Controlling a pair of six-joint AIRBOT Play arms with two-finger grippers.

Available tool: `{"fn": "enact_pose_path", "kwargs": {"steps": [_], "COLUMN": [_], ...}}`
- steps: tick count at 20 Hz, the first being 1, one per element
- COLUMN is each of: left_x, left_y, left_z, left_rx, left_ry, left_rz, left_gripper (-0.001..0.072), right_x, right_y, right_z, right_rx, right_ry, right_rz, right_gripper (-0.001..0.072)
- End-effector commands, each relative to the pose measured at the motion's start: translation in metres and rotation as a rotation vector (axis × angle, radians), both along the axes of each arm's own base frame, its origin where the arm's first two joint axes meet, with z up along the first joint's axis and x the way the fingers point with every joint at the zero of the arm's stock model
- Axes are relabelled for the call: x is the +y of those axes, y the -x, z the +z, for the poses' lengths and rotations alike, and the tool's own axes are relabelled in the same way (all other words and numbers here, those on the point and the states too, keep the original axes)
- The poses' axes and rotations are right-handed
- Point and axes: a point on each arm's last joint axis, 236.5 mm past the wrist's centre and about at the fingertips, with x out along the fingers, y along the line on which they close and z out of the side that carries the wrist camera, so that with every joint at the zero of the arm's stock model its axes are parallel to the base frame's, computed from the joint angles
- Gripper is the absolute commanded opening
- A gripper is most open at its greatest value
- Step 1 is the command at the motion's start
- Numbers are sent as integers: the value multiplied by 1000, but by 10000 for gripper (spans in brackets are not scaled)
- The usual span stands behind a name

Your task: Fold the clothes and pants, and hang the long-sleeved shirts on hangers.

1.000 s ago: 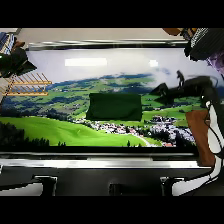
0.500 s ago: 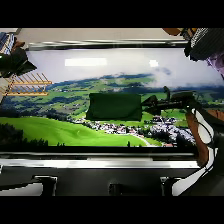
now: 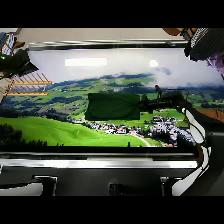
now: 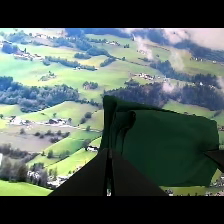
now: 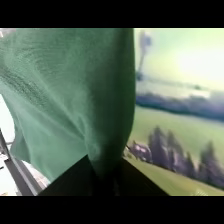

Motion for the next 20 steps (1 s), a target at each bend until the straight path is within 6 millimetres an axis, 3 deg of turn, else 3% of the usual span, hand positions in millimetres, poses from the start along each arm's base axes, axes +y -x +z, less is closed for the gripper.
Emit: {"fn": "enact_pose_path", "kwargs": {"steps": [1,4,8,13,17,20], "left_x": [0,0,0,0,0,0], "left_y": [-1,-1,-1,-1,-1,-1], "left_z": [-2,-2,-2,-2,-2,-2], "left_rx": [3,3,3,3,4,4], "left_ry": [0,0,0,1,2,2], "left_rz": [-3,-3,-3,-2,0,0], "left_gripper": [17,17,17,17,17,17], "right_x": [2,-23,-76,-156,-243,-312], "right_y": [-21,-55,-92,-115,-125,-120], "right_z": [28,77,135,166,178,183], "right_rx": [-67,-148,-240,-284,-294,-295], "right_ry": [-6,-11,-1,36,60,93], "right_rz": [-36,-126,-240,-413,-630,-805], "right_gripper": [33,33,33,33,32,32]}}
